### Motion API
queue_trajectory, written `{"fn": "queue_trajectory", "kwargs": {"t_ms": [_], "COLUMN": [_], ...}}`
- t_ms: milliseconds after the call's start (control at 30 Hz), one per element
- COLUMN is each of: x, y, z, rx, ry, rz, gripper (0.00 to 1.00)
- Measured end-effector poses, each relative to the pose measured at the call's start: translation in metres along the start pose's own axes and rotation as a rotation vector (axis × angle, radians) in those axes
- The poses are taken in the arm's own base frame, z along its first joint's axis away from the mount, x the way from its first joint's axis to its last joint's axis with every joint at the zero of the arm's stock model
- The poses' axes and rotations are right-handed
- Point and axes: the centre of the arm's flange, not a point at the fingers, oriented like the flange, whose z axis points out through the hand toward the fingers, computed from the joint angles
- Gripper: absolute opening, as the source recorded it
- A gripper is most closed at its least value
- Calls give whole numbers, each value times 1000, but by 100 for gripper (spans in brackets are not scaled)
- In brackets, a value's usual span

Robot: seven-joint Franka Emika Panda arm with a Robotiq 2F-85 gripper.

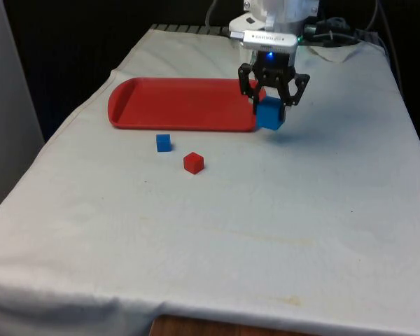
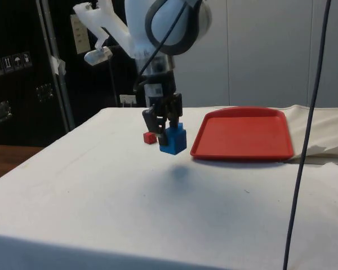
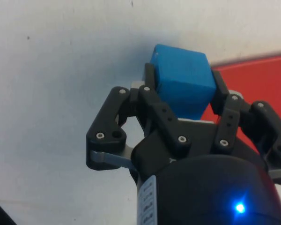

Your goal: Pick up the largest block and place it onto the tray.

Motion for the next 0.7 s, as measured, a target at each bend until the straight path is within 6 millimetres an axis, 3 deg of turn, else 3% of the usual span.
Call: {"fn": "queue_trajectory", "kwargs": {"t_ms": [300, 700], "x": [-19, -25], "y": [6, 17], "z": [-18, -51], "rx": [26, 49], "ry": [13, 39], "rz": [-9, -17], "gripper": [6, 6]}}
